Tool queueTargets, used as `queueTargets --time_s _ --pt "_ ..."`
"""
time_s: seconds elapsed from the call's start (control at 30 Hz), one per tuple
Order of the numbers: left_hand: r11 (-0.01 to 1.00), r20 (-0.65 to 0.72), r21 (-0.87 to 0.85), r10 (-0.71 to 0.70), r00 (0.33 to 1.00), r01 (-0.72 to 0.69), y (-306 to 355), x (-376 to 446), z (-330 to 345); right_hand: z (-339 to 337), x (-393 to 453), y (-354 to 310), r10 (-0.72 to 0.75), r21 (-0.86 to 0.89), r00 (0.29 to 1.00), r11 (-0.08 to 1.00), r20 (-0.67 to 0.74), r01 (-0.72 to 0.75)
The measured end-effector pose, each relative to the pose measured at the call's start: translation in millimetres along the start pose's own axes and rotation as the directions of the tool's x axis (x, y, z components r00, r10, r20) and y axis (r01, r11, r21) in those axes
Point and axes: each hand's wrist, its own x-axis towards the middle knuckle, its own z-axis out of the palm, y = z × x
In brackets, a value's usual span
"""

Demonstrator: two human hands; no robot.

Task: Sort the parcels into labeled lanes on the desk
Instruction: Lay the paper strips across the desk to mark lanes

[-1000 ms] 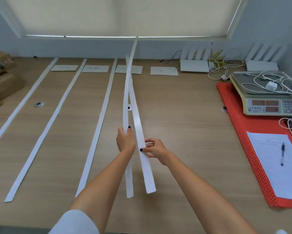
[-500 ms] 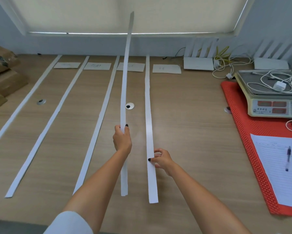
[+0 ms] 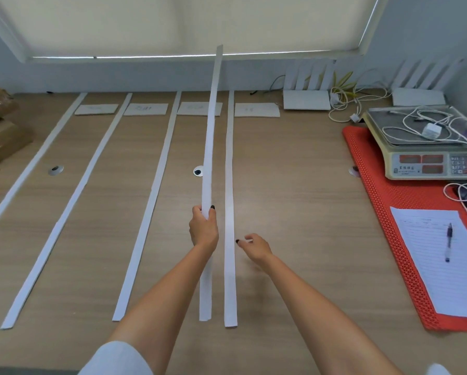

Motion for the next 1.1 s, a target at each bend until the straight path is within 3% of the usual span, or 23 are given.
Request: queueTargets --time_s 0.1,0.2,0.3,0.43,0.67,0.9,1.1 --pt "1.0 0.066 -0.027 -0.004 0.998 0.006 0.2 -16.2 19.7 -9.9 -7.4 -10.3 -0.024 0.372 0.997 0.928 0.068 -0.004" --pt "0.996 0.148 -0.085 -0.022 0.989 0.035 3.1 -44.1 50.7 -26.9 -15.6 -15.4 -0.115 0.498 0.993 0.861 -0.006 0.103" --pt "0.984 0.248 -0.156 -0.046 0.968 0.087 4.5 -76.7 81.6 -50.3 -21.4 -5.0 -0.123 0.485 0.982 0.856 -0.146 0.179" --pt "0.984 0.376 -0.134 -0.056 0.925 0.114 4.3 -107.8 109.6 -76.9 -26.3 25.4 -0.031 0.494 0.967 0.856 -0.251 0.155" --pt "1.0 0.587 0.025 -0.004 0.809 -0.013 0.6 -137.3 127.2 -101.9 -18.9 71.4 0.087 0.427 0.941 0.902 -0.327 0.065" --pt "0.994 0.666 0.1 -0.042 0.744 -0.034 3.8 -135.8 126.1 -99.2 -2.8 83.9 0.18 0.43 0.925 0.902 -0.335 -0.02" --pt "0.988 0.715 0.066 -0.144 0.684 0.14 5.9 -127.2 117.3 -82.7 -2.6 100.3 0.241 0.51 0.928 0.858 -0.285 -0.066"
